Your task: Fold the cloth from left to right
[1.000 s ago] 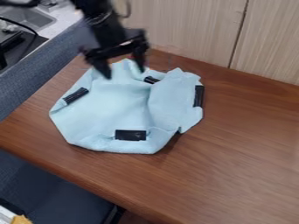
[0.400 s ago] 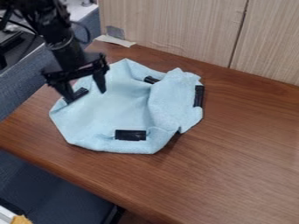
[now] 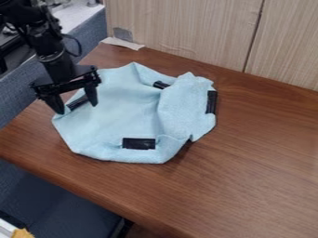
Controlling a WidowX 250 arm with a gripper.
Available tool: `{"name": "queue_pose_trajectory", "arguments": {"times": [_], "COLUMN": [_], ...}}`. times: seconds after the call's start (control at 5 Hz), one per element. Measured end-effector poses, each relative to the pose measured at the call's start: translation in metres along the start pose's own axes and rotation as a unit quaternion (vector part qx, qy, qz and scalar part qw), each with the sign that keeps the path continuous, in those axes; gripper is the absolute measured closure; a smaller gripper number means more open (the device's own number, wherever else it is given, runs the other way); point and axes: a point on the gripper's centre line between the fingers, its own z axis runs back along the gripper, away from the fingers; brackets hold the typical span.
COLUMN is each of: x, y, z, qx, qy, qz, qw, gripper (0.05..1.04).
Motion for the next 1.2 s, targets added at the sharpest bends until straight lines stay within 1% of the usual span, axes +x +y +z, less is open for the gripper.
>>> {"name": "queue_pose_trajectory", "arguments": {"times": [0.2, 0.4, 0.6, 0.8, 1.0, 1.2], "x": [0.0, 0.003, 0.0, -0.001, -0.001, -0.001], "y": [0.006, 0.009, 0.006, 0.005, -0.001, -0.015], "z": [-0.007, -0.008, -0.012, -0.012, -0.001, 0.008], "qx": [0.01, 0.025, 0.034, 0.037, 0.025, 0.016], "qy": [0.009, 0.001, 0.005, 0.006, 0.005, -0.002], "qz": [0.008, 0.012, 0.007, 0.006, 0.009, -0.005], "qw": [0.9999, 0.9996, 0.9994, 0.9993, 0.9996, 0.9999], "gripper": [0.116, 0.387, 0.69, 0.903, 1.012, 1.028]}}
